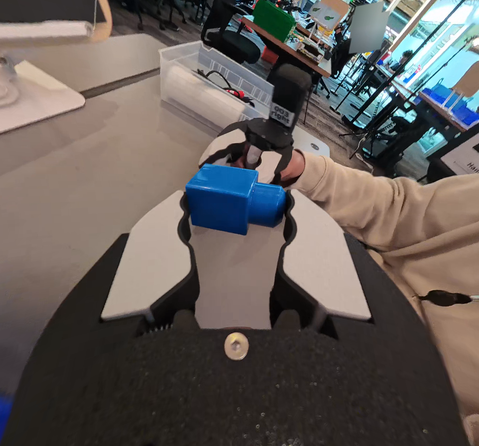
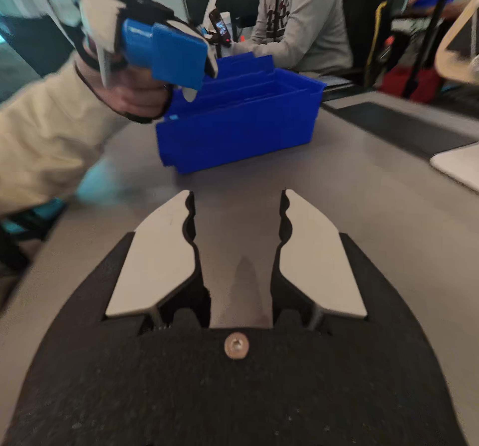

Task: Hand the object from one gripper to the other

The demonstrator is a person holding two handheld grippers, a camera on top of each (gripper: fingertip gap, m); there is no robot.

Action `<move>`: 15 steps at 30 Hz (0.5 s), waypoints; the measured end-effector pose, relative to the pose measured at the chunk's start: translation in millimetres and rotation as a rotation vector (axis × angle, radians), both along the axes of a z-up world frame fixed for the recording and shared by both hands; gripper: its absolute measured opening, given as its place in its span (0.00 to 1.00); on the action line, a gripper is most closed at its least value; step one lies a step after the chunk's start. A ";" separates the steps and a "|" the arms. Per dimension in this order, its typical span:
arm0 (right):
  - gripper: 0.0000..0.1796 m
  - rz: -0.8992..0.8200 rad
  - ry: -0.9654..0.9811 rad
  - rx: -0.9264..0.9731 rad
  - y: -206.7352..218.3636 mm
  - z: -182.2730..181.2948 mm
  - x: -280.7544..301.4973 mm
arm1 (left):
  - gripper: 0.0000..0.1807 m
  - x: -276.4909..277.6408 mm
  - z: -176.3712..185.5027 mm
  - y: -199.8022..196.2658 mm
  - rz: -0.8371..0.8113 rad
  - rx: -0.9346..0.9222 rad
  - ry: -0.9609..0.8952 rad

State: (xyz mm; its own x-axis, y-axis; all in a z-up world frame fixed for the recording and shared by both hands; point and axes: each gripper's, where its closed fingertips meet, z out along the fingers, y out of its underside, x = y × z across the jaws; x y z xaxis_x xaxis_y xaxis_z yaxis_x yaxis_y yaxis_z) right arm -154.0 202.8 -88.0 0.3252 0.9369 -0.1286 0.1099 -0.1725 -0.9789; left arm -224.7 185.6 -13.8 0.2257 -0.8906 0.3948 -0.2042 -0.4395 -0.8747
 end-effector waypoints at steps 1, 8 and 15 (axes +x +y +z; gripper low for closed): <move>0.35 -0.024 -0.042 0.076 2.7 -3.3 0.7 | 0.39 -0.4 -3.6 3.0 0.013 -0.046 -0.002; 0.39 -0.068 -0.164 0.475 -10.9 15.8 -22.4 | 0.38 19.0 -28.0 1.2 0.000 -0.454 -0.074; 0.30 0.011 -0.193 0.537 -31.6 26.1 -45.0 | 0.38 52.4 -63.1 -16.0 -0.007 -0.575 0.039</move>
State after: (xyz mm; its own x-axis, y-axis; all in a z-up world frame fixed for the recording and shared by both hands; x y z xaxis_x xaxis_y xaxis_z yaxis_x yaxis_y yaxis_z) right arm -199.0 171.2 -61.9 0.2855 0.8578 0.4274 0.2947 0.3458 -0.8908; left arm -172.3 169.6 -76.9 0.2442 -0.5368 0.8076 -0.2361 -0.8406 -0.4874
